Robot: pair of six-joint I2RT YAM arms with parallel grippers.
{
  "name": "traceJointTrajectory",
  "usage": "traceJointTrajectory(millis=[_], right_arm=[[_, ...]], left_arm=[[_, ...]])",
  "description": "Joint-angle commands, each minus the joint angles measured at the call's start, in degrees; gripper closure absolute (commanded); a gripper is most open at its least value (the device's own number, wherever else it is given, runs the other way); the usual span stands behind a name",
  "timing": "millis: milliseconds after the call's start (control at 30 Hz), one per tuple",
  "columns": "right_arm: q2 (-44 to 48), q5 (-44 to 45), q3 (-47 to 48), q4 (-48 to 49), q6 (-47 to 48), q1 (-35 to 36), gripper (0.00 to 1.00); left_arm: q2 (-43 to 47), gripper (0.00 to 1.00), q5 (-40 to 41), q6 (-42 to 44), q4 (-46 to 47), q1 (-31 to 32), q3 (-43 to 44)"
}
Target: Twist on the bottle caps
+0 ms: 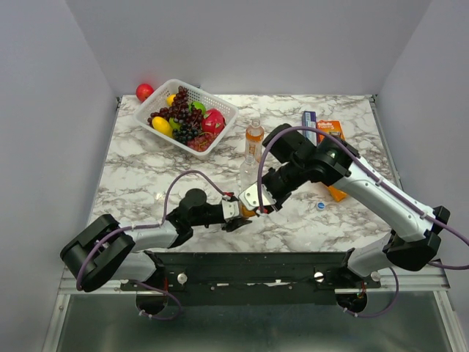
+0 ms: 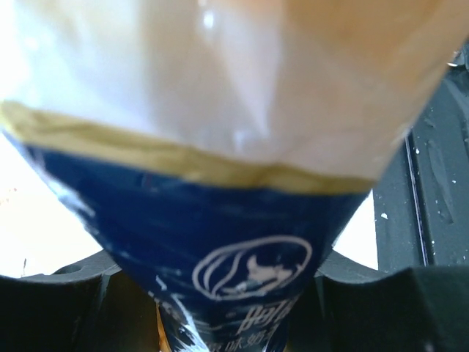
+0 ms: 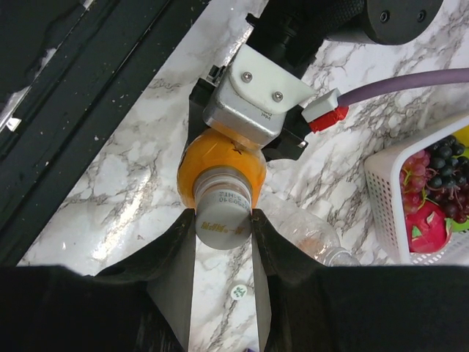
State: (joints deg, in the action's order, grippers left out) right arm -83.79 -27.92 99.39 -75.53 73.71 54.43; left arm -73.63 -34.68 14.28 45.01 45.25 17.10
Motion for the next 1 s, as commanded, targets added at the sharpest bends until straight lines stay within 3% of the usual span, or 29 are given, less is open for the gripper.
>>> traceJointTrajectory(millis=[0,533,767,967], right_arm=[[-0.4,0.7,-2.2,-11.8,-1.4,0.2,0.68],[-1.4,2.6,-2.5,-11.8,-6.0,1.4,0.69],[-2.2,2.7,-3.2,-11.8,-9.3,1.3,0.69],[-4.0,1.3,-3.8,-11.7,-15.6,1.0,0.69]], left_arm=[[0.6,1.00,1.8,-0.1,9.0,0.4,-0.1],[-0.5,1.00,6.4,-2.7,7.1,0.4,5.0],[0.0,1.00,8.9,-2.0,19.0,0.4,-0.4],[0.9,1.00,10.9,-1.4,22.5,0.4,-2.3]])
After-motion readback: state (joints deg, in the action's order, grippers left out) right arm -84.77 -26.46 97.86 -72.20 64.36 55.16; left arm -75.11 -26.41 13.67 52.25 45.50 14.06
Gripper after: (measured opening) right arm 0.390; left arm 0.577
